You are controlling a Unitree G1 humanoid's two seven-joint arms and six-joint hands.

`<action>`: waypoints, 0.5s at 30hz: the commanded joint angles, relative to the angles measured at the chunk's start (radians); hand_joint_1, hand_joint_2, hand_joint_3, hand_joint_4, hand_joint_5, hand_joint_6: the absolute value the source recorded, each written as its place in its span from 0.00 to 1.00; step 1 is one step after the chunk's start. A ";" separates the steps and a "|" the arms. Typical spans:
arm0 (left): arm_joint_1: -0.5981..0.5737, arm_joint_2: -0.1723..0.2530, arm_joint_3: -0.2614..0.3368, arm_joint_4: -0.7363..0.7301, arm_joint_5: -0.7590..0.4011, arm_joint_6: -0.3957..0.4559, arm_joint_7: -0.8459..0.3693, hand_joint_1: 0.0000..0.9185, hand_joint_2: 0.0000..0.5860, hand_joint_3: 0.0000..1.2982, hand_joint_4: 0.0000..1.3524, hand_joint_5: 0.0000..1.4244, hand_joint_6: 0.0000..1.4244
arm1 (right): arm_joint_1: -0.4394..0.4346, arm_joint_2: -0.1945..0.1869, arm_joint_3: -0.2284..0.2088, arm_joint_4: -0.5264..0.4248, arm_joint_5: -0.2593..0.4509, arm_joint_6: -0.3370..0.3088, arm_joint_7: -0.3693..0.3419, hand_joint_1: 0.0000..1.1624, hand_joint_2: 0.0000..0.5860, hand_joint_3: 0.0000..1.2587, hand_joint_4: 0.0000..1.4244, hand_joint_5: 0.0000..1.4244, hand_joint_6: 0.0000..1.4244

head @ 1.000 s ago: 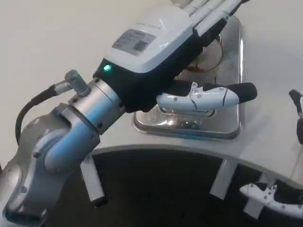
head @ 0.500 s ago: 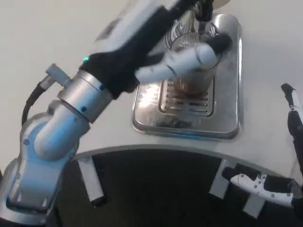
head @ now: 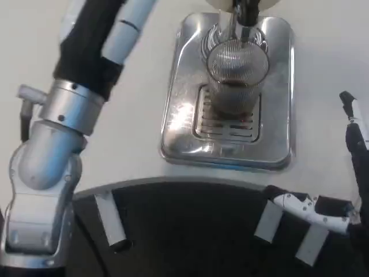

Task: Grasp the cup under the faucet to collect the drink, then remove the cup.

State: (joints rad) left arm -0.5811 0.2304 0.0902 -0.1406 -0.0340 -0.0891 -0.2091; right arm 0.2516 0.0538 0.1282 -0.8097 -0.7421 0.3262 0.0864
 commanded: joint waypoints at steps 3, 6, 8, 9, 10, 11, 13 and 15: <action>0.086 0.038 0.023 -0.020 0.095 0.003 0.064 0.00 0.35 0.00 0.00 0.00 0.00 | -0.046 0.011 -0.005 0.052 0.039 0.019 -0.024 0.87 0.16 0.00 0.00 0.00 0.06; 0.137 0.076 0.023 -0.038 0.206 -0.012 0.108 0.00 0.35 0.00 0.00 0.00 0.00 | -0.061 0.005 -0.006 0.073 0.051 0.018 -0.029 0.88 0.16 0.00 0.00 0.00 0.06; 0.163 0.095 0.021 -0.040 0.261 -0.018 0.130 0.00 0.36 0.00 0.00 0.00 0.00 | -0.071 0.002 -0.008 0.086 0.057 0.018 -0.033 0.89 0.17 0.00 0.00 0.00 0.06; 0.179 0.104 0.019 -0.035 0.282 -0.020 0.138 0.00 0.36 0.00 0.00 0.00 0.00 | -0.074 0.001 -0.009 0.090 0.060 0.018 -0.034 0.89 0.18 0.00 0.00 0.00 0.06; 0.190 0.110 0.018 -0.032 0.294 -0.021 0.143 0.00 0.36 0.00 0.00 0.00 0.00 | -0.079 -0.001 -0.010 0.095 0.062 0.018 -0.034 0.89 0.18 0.00 0.00 0.00 0.06; 0.206 0.116 0.015 -0.027 0.310 -0.021 0.148 0.00 0.36 0.00 0.00 0.00 0.00 | -0.086 -0.003 -0.011 0.101 0.064 0.017 -0.035 0.90 0.18 0.00 0.00 0.00 0.06; 0.236 0.127 0.009 -0.021 0.335 -0.021 0.156 0.00 0.36 0.00 0.00 0.00 0.00 | -0.098 -0.008 -0.012 0.111 0.066 0.017 -0.037 0.90 0.18 0.00 0.00 0.00 0.06; 0.270 0.139 0.002 -0.022 0.368 -0.030 0.164 0.00 0.37 0.00 0.00 0.00 0.00 | -0.112 -0.012 -0.015 0.123 0.068 0.018 -0.040 0.90 0.20 0.00 0.00 0.00 0.05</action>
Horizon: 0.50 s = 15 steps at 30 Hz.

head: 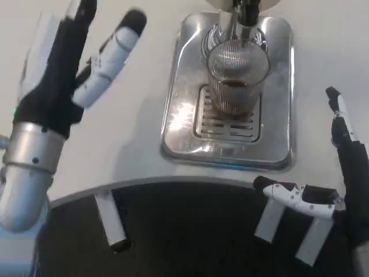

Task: Grasp the cup under the faucet to collect the drink, then remove the cup.

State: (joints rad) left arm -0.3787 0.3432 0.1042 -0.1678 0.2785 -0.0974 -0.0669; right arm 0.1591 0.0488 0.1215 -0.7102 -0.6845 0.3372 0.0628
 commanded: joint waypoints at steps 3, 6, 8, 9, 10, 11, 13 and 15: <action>0.116 0.037 -0.024 -0.015 0.124 -0.021 0.040 0.00 0.38 0.00 0.00 0.00 0.00 | -0.056 -0.010 -0.017 0.051 0.022 0.009 -0.021 0.90 0.21 0.00 0.00 0.00 0.05; 0.144 0.050 -0.044 -0.039 0.216 -0.008 0.057 0.00 0.39 0.00 0.00 0.00 0.00 | -0.089 -0.016 -0.018 0.075 0.028 0.009 -0.024 0.90 0.24 0.00 0.00 0.00 0.04; 0.153 0.060 -0.058 -0.041 0.259 -0.005 0.059 0.00 0.39 0.00 0.00 0.00 0.00 | -0.113 -0.017 -0.017 0.092 0.033 0.011 -0.026 0.89 0.26 0.00 0.00 0.00 0.04; 0.158 0.064 -0.066 -0.040 0.275 -0.003 0.056 0.00 0.39 0.00 0.00 0.00 0.00 | -0.121 -0.018 -0.017 0.098 0.035 0.012 -0.027 0.89 0.26 0.00 0.00 0.00 0.04; 0.162 0.066 -0.070 -0.040 0.288 -0.002 0.054 0.00 0.39 0.00 0.00 0.00 0.00 | -0.129 -0.019 -0.018 0.106 0.037 0.013 -0.028 0.89 0.27 0.00 0.00 0.00 0.04; 0.171 0.065 -0.075 -0.041 0.295 0.000 0.048 0.00 0.39 0.00 0.00 0.00 0.00 | -0.141 -0.020 -0.020 0.117 0.041 0.014 -0.029 0.89 0.27 0.00 0.00 0.00 0.04; 0.186 0.063 -0.082 -0.046 0.303 0.001 0.042 0.00 0.39 0.00 0.00 0.00 0.00 | -0.156 -0.024 -0.022 0.132 0.049 0.014 -0.029 0.89 0.29 0.00 0.00 0.00 0.04; 0.197 0.062 -0.087 -0.052 0.302 0.005 0.038 0.00 0.39 0.00 0.00 0.00 0.00 | -0.168 -0.032 -0.022 0.142 0.055 0.013 -0.025 0.89 0.29 0.00 0.00 0.00 0.04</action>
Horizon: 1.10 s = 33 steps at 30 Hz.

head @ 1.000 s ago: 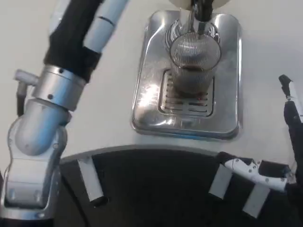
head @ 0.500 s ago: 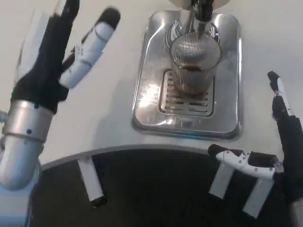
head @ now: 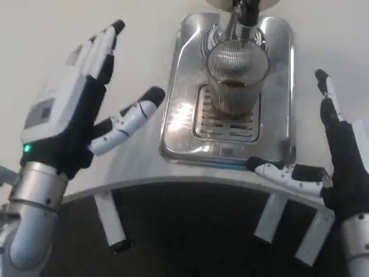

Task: Grasp the cup under the faucet to collect the drink, then remove the cup.

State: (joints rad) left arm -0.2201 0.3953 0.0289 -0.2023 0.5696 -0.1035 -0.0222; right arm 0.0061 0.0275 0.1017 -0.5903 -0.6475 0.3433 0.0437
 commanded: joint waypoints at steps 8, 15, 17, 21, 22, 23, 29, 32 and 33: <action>0.049 0.008 -0.031 -0.019 0.006 0.009 -0.014 0.00 0.39 0.00 0.00 0.00 0.00 | -0.059 -0.020 -0.004 0.058 0.031 0.009 -0.020 0.88 0.30 0.00 0.00 0.00 0.03; 0.048 0.012 -0.042 -0.005 0.001 0.006 -0.009 0.00 0.40 0.00 0.00 0.00 0.00 | -0.138 -0.030 -0.007 0.112 0.047 0.021 -0.022 0.87 0.31 0.00 0.00 0.00 0.02; 0.046 0.012 -0.042 -0.001 0.000 0.004 -0.006 0.00 0.40 0.00 0.00 0.00 0.00 | -0.152 -0.033 -0.005 0.122 0.051 0.025 -0.024 0.87 0.31 0.00 0.00 0.00 0.02; 0.043 0.012 -0.043 0.006 -0.003 0.004 -0.003 0.00 0.40 0.00 0.00 0.00 0.00 | -0.180 -0.045 -0.003 0.163 0.063 0.020 -0.026 0.87 0.32 0.00 0.00 0.00 0.02; 0.042 0.012 -0.043 0.008 -0.003 0.003 -0.003 0.00 0.40 0.00 0.00 0.00 0.00 | -0.188 -0.048 -0.004 0.177 0.066 0.017 -0.028 0.87 0.32 0.00 0.00 0.00 0.02; 0.042 0.012 -0.044 0.010 -0.003 0.003 -0.002 0.00 0.40 0.00 0.00 0.00 0.00 | -0.197 -0.052 -0.005 0.191 0.071 0.013 -0.029 0.87 0.32 0.00 0.00 0.00 0.02; 0.038 0.012 -0.047 0.016 -0.001 0.000 0.000 0.00 0.40 0.00 0.00 0.00 0.00 | -0.263 -0.062 -0.021 0.290 0.116 -0.015 -0.070 0.85 0.32 0.00 0.00 0.00 0.02; 0.038 0.013 -0.046 0.017 -0.001 -0.001 0.001 0.00 0.40 0.00 0.00 0.00 0.00 | -0.281 -0.055 -0.021 0.318 0.139 -0.023 -0.093 0.85 0.32 0.00 0.00 0.00 0.02; 0.039 0.014 -0.045 0.016 -0.001 -0.001 0.001 0.00 0.40 0.00 0.00 0.00 0.00 | -0.287 -0.056 -0.018 0.327 0.146 -0.026 -0.098 0.85 0.32 0.00 0.00 0.00 0.02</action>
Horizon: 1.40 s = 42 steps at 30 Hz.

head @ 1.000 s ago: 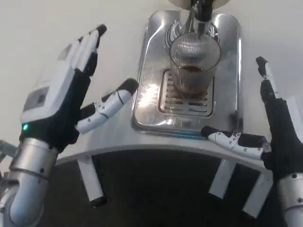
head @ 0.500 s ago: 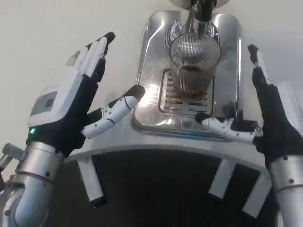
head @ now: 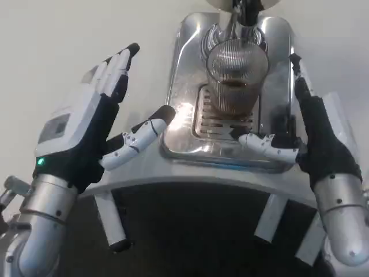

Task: Grasp the cup under the faucet to collect the drink, then remove the cup.

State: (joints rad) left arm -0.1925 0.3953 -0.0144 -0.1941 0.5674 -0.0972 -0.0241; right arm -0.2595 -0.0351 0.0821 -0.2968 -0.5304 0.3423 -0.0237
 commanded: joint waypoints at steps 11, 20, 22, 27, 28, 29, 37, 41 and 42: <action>0.013 0.025 0.005 0.002 -0.005 -0.001 -0.002 0.00 0.40 0.00 0.00 0.00 0.00 | -0.064 0.033 0.026 0.089 0.089 -0.057 -0.065 0.81 0.37 0.00 0.00 0.00 0.04; 0.011 0.027 0.006 0.008 -0.012 0.005 -0.001 0.00 0.40 0.00 0.00 0.00 0.00 | -0.089 0.025 0.051 0.124 0.084 -0.056 -0.079 0.82 0.37 0.00 0.00 0.00 0.04; 0.008 0.027 0.006 0.013 -0.013 0.003 0.000 0.00 0.40 0.00 0.00 0.00 0.00 | -0.095 0.023 0.052 0.128 0.084 -0.056 -0.082 0.83 0.37 0.00 0.00 0.00 0.03; -0.002 0.025 0.003 0.024 -0.015 0.003 0.002 0.00 0.40 0.00 0.00 0.00 0.00 | -0.108 0.027 0.051 0.138 0.076 -0.055 -0.105 0.83 0.36 0.00 0.00 0.00 0.03; -0.004 0.025 0.003 0.026 -0.015 0.003 0.002 0.00 0.40 0.00 0.00 0.00 0.00 | -0.109 0.029 0.051 0.141 0.073 -0.053 -0.115 0.82 0.34 0.00 0.00 0.00 0.03; -0.005 0.025 0.003 0.028 -0.016 0.003 0.002 0.00 0.40 0.00 0.00 0.00 0.00 | -0.110 0.032 0.051 0.147 0.073 -0.054 -0.124 0.82 0.33 0.00 0.00 0.00 0.03; -0.001 0.028 0.013 0.029 -0.015 0.010 0.004 0.00 0.40 0.00 0.00 0.00 0.00 | -0.146 0.043 0.058 0.219 0.094 -0.088 -0.159 0.80 0.34 0.00 0.00 0.00 0.04; 0.002 0.027 0.019 0.026 -0.013 0.018 0.006 0.00 0.40 0.00 0.00 0.00 0.00 | -0.174 0.044 0.063 0.277 0.113 -0.122 -0.157 0.80 0.34 0.00 0.00 0.00 0.05; 0.003 0.027 0.021 0.026 -0.014 0.021 0.007 0.00 0.40 0.00 0.00 0.00 0.00 | -0.179 0.044 0.064 0.291 0.117 -0.133 -0.158 0.80 0.34 0.00 0.00 0.00 0.06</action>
State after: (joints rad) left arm -0.2005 0.4135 -0.0071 -0.1746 0.5549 -0.0870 -0.0240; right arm -0.4288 0.0005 0.1374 -0.0408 -0.4301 0.2423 -0.1799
